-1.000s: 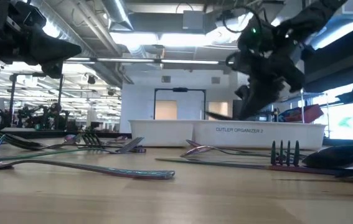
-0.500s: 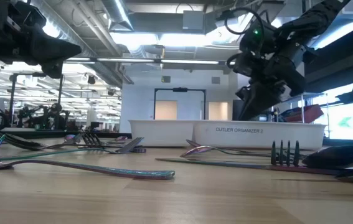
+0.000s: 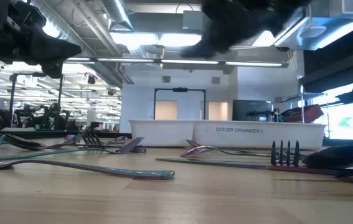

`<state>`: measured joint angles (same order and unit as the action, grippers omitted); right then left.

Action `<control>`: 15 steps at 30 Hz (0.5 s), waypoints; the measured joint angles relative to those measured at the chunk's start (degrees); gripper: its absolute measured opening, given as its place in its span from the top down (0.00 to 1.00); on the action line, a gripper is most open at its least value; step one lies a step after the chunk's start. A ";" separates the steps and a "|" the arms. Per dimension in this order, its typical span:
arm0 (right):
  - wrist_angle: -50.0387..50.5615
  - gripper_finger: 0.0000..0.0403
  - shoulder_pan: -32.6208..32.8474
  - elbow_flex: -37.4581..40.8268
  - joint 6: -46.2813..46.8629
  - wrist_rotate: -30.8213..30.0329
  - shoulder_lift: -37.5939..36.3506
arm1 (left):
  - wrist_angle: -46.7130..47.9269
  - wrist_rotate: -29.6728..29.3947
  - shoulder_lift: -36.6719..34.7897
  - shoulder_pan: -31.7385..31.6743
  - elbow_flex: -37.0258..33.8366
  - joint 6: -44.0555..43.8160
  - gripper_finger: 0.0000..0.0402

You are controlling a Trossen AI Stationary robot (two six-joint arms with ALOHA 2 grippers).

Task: Sort silverware
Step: Put the black spoon into the tray organizer

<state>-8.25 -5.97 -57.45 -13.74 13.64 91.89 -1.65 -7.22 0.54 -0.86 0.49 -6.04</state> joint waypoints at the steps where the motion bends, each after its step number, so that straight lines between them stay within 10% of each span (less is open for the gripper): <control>1: 0.03 0.79 0.77 -2.53 0.00 0.11 3.02 | 0.00 -0.01 -0.01 0.01 0.02 0.00 1.00; 15: 0.83 0.93 8.68 -33.04 -0.70 4.07 34.98 | 0.00 -0.02 -0.02 0.02 0.02 0.00 1.00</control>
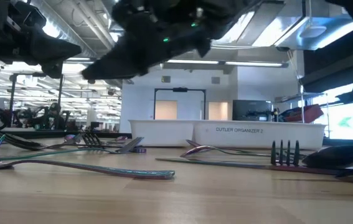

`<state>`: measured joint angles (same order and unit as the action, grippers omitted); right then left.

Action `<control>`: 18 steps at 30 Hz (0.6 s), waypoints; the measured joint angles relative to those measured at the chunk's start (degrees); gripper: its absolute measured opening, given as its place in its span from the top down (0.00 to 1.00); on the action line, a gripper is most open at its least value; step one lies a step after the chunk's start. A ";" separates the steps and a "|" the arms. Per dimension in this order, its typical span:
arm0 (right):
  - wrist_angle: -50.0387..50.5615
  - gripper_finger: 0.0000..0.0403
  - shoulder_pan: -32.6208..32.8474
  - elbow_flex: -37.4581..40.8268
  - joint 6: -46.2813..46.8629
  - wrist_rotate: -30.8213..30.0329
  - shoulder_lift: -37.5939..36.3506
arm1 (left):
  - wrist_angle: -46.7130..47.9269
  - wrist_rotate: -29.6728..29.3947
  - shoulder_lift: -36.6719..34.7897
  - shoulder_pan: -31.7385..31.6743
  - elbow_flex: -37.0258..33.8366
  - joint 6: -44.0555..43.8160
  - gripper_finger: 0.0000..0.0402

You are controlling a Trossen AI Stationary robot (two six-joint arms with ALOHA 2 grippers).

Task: Sort silverware
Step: Put the black spoon into the tray organizer

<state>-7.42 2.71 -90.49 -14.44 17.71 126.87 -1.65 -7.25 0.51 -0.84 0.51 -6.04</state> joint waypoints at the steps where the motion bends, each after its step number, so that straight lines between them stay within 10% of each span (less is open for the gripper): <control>1: 0.24 0.93 0.31 -1.05 -0.40 -0.39 1.37 | 0.00 0.02 0.02 0.00 0.00 0.00 1.00; 18: 3.02 0.76 1.45 -5.52 0.77 -6.25 8.10 | 0.00 0.02 0.00 -0.02 -0.02 0.00 1.00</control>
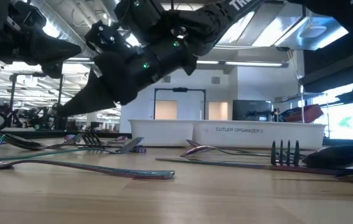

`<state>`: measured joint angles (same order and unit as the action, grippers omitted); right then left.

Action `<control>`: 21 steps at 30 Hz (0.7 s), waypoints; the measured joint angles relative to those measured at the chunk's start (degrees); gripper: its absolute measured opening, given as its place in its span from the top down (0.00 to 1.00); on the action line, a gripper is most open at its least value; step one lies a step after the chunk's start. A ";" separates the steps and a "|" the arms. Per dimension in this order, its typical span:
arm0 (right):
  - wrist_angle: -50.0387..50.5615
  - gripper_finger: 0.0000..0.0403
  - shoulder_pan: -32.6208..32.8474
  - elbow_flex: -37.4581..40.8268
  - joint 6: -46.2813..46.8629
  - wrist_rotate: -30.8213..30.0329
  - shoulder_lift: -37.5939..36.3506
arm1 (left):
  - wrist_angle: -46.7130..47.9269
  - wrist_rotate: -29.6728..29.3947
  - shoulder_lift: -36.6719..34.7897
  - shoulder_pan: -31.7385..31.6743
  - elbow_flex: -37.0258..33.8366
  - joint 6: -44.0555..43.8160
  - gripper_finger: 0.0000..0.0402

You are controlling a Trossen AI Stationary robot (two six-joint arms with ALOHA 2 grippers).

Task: Sort silverware
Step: Put the black spoon into the tray organizer

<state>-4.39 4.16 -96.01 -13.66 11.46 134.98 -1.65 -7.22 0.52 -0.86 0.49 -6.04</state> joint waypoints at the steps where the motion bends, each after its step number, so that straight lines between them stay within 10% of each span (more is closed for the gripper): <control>1: 0.65 0.76 0.00 0.00 0.04 -0.01 0.00 | -0.02 -0.01 0.00 0.00 0.00 0.00 1.00; 21: 6.19 0.76 -0.04 -0.08 2.83 -1.44 -0.02 | 0.00 -0.01 0.01 0.01 0.00 0.00 1.00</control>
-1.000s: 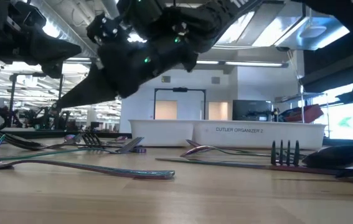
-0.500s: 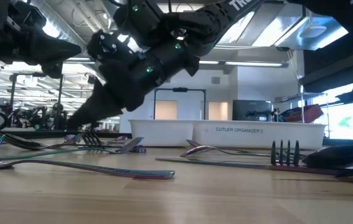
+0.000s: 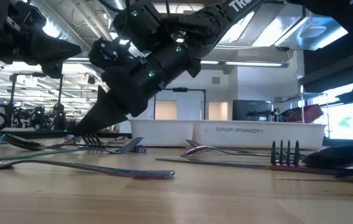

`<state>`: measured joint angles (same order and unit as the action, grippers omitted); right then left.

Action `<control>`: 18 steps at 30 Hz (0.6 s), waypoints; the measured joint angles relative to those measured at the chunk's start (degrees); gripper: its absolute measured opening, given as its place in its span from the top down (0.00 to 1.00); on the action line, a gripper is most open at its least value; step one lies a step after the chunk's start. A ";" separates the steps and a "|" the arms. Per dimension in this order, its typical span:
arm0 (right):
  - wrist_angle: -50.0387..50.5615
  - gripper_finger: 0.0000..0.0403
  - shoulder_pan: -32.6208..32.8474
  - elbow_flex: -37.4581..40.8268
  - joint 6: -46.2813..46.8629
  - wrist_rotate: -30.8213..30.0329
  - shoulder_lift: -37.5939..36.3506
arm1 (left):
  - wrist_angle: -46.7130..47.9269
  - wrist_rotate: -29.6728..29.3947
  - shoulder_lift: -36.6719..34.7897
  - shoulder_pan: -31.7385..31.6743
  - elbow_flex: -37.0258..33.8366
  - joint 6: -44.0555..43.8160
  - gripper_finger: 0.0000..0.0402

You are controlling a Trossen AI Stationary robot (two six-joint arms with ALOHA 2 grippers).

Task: Sort silverware
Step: Put the black spoon into the tray organizer

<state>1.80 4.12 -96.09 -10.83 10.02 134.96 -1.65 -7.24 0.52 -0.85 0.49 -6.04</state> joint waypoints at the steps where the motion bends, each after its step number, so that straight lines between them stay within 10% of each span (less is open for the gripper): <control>1: 0.41 0.76 0.00 -0.72 -0.05 0.02 0.15 | 0.00 0.01 0.00 0.00 0.01 0.01 1.00; 11: 18.52 0.76 0.42 -27.69 -1.38 -1.90 14.63 | -0.02 -0.01 0.01 -0.01 0.00 0.00 1.00; 18: 22.13 0.76 0.31 -30.40 -1.34 -2.93 15.93 | 0.00 0.01 0.01 0.00 0.02 0.01 1.00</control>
<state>23.92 4.43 -126.49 -12.17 7.09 150.89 -1.65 -7.22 0.54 -0.85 0.51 -6.03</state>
